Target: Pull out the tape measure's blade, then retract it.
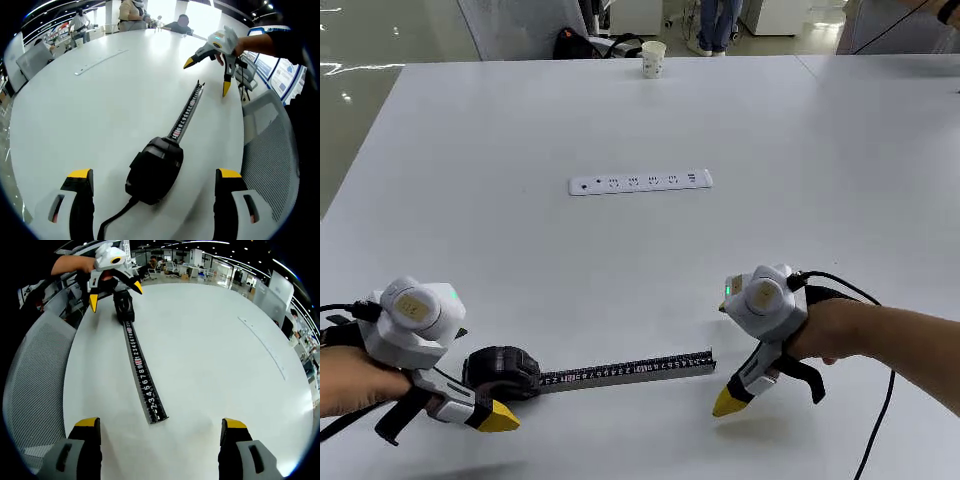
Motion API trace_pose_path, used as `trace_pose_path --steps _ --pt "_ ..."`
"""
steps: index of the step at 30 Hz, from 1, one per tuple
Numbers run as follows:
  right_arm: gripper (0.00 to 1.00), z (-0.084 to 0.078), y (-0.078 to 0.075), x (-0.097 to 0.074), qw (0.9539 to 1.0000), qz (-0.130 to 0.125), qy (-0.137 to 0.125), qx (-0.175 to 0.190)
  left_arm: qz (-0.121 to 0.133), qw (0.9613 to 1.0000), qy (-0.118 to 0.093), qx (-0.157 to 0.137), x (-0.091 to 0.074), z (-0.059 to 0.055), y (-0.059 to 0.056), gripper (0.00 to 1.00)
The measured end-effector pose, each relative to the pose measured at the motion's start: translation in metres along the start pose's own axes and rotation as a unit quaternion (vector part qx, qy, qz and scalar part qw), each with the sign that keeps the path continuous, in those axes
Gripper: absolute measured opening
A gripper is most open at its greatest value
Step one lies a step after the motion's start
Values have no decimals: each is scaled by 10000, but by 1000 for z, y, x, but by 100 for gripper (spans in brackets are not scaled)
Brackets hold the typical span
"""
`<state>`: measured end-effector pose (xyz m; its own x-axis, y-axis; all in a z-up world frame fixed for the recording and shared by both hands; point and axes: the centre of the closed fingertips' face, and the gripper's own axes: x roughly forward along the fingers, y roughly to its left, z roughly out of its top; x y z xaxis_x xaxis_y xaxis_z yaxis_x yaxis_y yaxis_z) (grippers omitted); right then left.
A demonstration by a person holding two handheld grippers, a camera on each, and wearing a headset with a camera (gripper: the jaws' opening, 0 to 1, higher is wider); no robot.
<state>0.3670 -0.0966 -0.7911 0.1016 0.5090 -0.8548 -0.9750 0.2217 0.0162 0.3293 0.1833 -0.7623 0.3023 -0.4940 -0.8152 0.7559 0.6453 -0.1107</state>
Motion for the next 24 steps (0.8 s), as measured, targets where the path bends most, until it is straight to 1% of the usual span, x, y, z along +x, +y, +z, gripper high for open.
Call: trace_pose_path --steps 1,2,3,4,7,10,11,13,14,15,16,17,18,20,21,22,24 --pt "99 0 -1 -1 9999 -34 -78 75 96 9999 -19 -59 -1 -1 3 99" --pt "99 -2 -3 -3 9996 -122 -115 216 165 9998 -66 -82 -2 -3 4 99" --pt "99 -3 -3 -4 9994 -137 -168 283 266 9994 -182 -137 -3 -1 7 99" --pt "99 -2 -4 -6 9986 -208 -280 401 312 9991 -239 -177 -4 -2 7 99" --pt "99 -3 -4 -12 9942 -273 -538 890 497 9973 -433 -318 -7 -3 11 99" --pt "99 -3 -8 -18 9889 -511 -815 1129 564 9961 -529 -427 -10 -6 9 99" --pt "99 -5 -7 -19 9885 -524 -816 1157 595 9957 -554 -442 -10 -7 9 99" --pt "99 -9 -7 -22 9873 -635 -876 1165 724 9945 -612 -452 -12 -9 9 99" --pt "99 -8 -7 -25 9866 -667 -954 1140 760 9936 -683 -484 -14 -8 9 99" --pt "99 -8 -7 -28 9847 -756 -1041 1176 802 9927 -756 -499 -15 -8 10 99" --pt "99 -9 -6 -29 9837 -768 -1077 1219 849 9916 -838 -507 -17 -7 10 99" --pt "99 -8 -6 -32 9826 -838 -1132 1214 847 9902 -995 -495 -19 -4 9 99" --pt "99 -8 -6 -34 9819 -896 -1172 1192 745 9880 -1268 -463 -21 3 4 99" --pt "99 -10 -5 -37 9806 -960 -1205 1214 584 9808 -1780 -539 -28 14 -4 99" --pt "99 -10 -4 -39 9797 -977 -1232 1245 532 9807 -1778 -610 -28 13 -6 99" --pt "99 -11 -2 -41 9787 -994 -1276 1265 600 9815 -1652 -762 -28 7 -4 99" --pt "99 -13 1 -44 9780 -1023 -1310 1260 641 9812 -1668 -735 -28 4 -4 99"
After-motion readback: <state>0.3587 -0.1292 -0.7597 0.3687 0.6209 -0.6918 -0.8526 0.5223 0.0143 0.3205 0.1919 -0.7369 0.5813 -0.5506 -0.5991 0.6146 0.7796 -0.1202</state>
